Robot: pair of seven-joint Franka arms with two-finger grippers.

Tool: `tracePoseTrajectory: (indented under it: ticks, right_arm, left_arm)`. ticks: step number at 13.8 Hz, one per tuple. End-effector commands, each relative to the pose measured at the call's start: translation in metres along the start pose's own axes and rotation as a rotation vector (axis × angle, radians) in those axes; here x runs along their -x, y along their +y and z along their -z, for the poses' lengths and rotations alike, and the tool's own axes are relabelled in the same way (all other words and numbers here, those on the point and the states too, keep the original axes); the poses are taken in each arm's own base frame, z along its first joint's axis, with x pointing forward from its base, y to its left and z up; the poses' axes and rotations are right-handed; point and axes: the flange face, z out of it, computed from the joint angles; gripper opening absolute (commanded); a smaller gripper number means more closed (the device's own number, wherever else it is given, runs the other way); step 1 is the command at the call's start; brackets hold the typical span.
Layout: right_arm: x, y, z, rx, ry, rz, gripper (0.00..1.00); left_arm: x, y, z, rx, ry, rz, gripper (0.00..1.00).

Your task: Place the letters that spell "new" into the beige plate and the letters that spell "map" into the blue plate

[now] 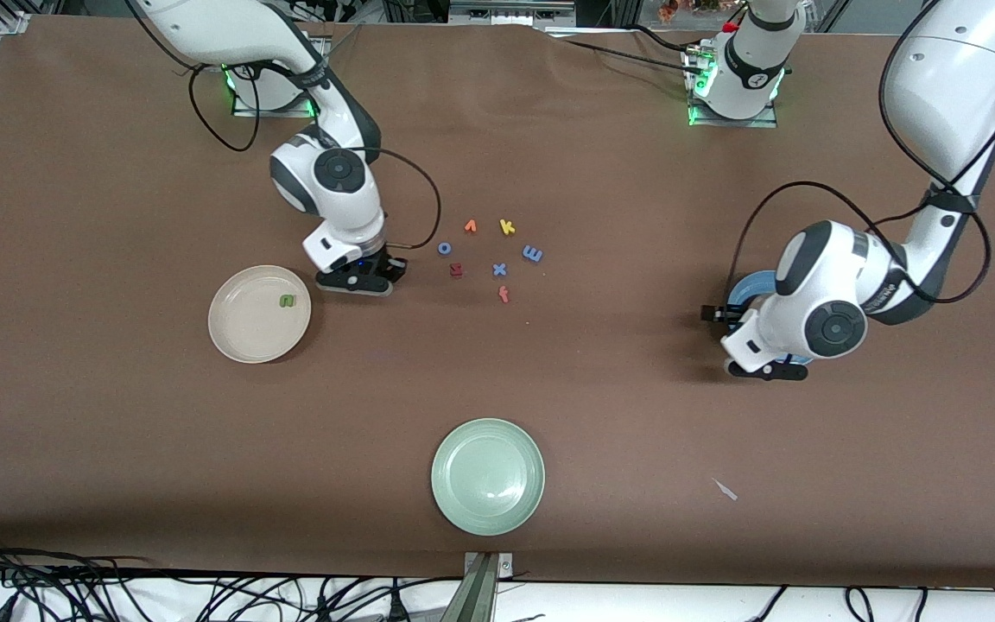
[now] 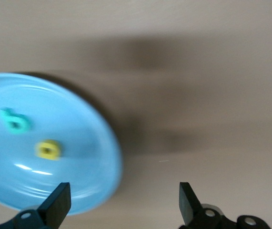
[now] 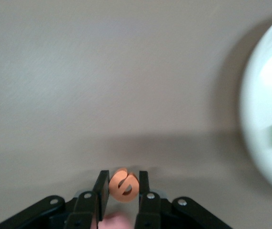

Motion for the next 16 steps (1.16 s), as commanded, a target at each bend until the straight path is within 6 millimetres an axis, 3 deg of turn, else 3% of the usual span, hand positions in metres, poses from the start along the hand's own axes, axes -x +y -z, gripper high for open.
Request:
tracePoseTrajectory:
  ticks: [1, 2, 5, 7, 9, 12, 14, 16]
  right_arm:
    - [-0.040, 0.070, 0.040, 0.082, -0.002, 0.171, 0.00]
    - [-0.049, 0.090, 0.046, 0.075, -0.002, 0.203, 0.00]
    - [-0.059, 0.140, 0.035, 0.077, 0.012, 0.282, 0.00]
    - [-0.047, 0.173, 0.010, 0.050, 0.058, 0.304, 0.00]
    - [-0.029, 0.186, -0.011, 0.016, 0.103, 0.294, 0.00]
    - [-0.028, 0.184, -0.013, 0.010, 0.109, 0.289, 0.48]
    - [-0.027, 0.184, -0.011, 0.011, 0.104, 0.276, 0.61]
    - [-0.024, 0.172, -0.007, 0.009, 0.085, 0.237, 0.64]
  left_arm:
    - [0.017, 0.046, -0.001, 0.084, 0.027, 0.172, 1.00]
    - [0.026, 0.067, -0.005, 0.106, 0.039, 0.230, 1.00]
    - [0.059, 0.119, -0.031, 0.182, 0.104, 0.352, 1.00]
    - [0.086, 0.157, -0.044, 0.195, 0.132, 0.431, 1.00]
    - [0.109, 0.202, -0.051, 0.209, 0.147, 0.579, 1.00]
    - [0.138, 0.250, -0.077, 0.194, 0.172, 0.761, 1.00]
    - [0.149, 0.273, -0.095, 0.205, 0.191, 0.864, 1.00]
    - [0.159, 0.289, -0.112, 0.197, 0.211, 0.899, 1.00]
